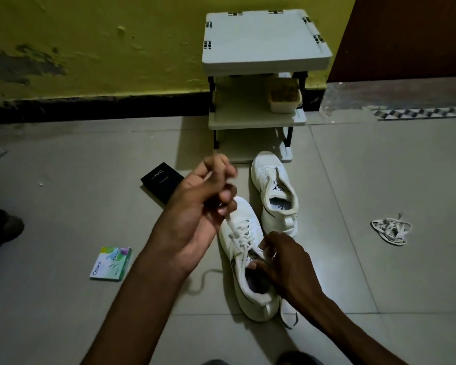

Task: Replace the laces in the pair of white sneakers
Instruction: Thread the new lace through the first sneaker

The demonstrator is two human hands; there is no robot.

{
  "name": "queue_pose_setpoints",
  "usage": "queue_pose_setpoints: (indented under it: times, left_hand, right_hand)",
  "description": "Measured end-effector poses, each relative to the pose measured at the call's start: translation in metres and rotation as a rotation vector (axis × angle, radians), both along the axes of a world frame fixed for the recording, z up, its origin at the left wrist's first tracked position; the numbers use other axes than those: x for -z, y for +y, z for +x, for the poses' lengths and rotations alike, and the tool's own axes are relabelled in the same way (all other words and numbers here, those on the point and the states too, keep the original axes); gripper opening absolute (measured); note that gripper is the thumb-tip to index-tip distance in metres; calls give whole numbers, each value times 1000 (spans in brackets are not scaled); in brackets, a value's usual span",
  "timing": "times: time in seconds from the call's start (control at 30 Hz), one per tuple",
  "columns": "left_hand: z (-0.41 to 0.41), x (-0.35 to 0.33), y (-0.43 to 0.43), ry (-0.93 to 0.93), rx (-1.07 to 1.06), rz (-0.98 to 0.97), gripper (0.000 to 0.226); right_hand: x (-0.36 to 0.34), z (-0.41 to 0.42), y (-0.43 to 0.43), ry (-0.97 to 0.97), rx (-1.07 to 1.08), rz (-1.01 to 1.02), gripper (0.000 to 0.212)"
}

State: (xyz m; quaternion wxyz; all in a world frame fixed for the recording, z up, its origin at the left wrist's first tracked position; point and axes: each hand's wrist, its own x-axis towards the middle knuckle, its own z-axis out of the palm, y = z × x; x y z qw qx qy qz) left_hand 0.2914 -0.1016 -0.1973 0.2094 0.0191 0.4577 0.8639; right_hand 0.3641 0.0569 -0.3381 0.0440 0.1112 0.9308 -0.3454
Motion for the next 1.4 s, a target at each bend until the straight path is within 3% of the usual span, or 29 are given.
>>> queue_pose_setpoints:
  times: [0.1,0.2,0.27,0.43,0.5,0.63,0.73,0.97,1.2,1.4]
  left_hand:
    - [6,22,-2,233,53,-550,5]
    - [17,59,1,443,70,-978,13]
    - [24,82,2,450,94,-1115,19]
    - [38,118,11,359,109,-1243,15]
    - [44,120,17,365,90,-1288,28]
    - [51,114,32,521,126,-1558,49]
    - [56,116,39,519,88,-1566,55]
    - [60,126,38,350,-82,-1334,46]
    - [63,133,42,322,-130,-1332,44]
    - [64,129,49,381,-101,-1440,41]
  right_hand:
    - [4,2,10,81,-30,93,18]
    - [6,3,11,116,-21,72,11]
    - [5,3,12,109,-7,55,11]
    - [3,-3,20,22,68,-12,10]
    - [3,-6,21,-12,65,-14,9]
    - [2,-7,23,-38,47,-56,10]
    - [2,-6,23,-54,25,-71,9]
    - [2,-7,23,-55,26,-88,10]
    - [3,-2,20,-2,39,-88,15]
    - [5,-1,22,-7,-3,-137,18]
